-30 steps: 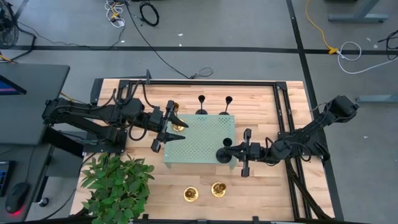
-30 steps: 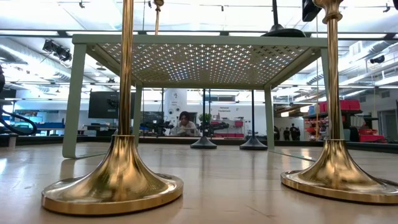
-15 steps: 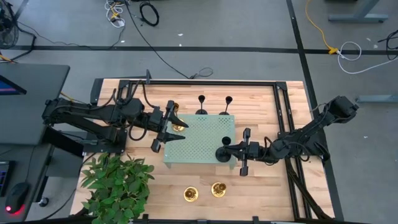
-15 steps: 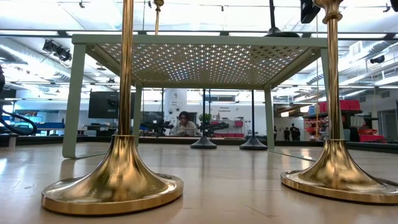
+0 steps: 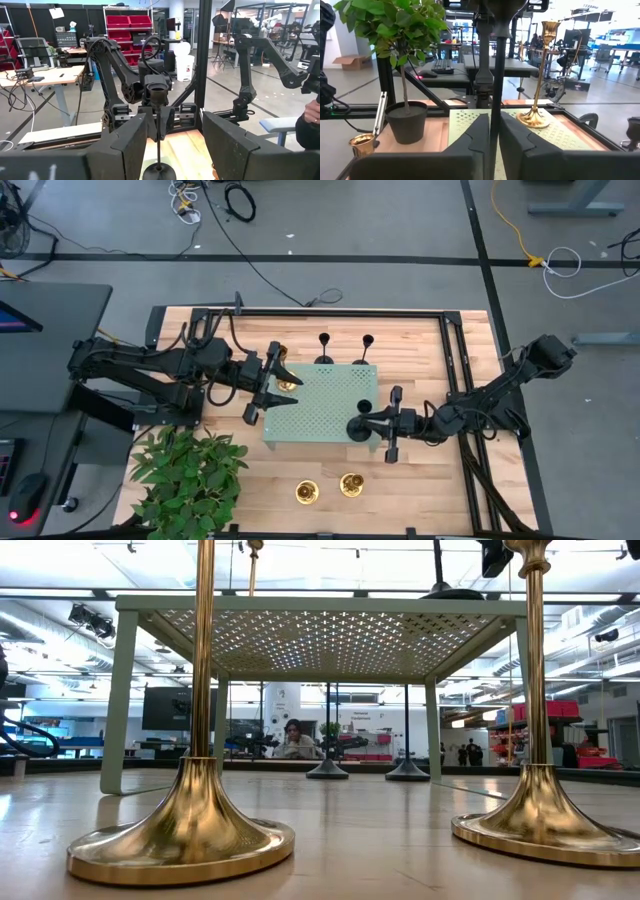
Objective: Pick & Place candle stick holders
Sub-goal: Put the bottom left black candle holder on the shelf, then put the top right black candle holder on the shelf
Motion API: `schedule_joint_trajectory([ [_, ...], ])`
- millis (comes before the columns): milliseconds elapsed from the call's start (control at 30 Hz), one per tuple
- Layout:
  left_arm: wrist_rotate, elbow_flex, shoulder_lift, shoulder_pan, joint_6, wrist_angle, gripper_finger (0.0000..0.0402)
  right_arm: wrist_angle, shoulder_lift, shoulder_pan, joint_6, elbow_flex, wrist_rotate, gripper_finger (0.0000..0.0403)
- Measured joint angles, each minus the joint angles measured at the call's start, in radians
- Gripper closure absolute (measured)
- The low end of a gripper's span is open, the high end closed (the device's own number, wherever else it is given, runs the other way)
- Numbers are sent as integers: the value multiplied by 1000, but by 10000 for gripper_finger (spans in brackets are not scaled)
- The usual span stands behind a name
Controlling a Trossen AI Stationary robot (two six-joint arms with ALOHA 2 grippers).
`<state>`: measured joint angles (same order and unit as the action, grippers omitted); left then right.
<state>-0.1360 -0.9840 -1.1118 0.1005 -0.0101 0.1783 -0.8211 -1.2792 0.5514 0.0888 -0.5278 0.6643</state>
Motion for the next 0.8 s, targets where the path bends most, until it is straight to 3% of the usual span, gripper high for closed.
schedule_joint_trajectory([
  [467, 0, 0, 0, 0, 0, -10, 207, 7, -1, 3, 14, 0, 60, 302],
  [800, 0, 0, 0, 0, 0, -16, 207, -8, 3, 56, 92, 0, 136, 235],
])
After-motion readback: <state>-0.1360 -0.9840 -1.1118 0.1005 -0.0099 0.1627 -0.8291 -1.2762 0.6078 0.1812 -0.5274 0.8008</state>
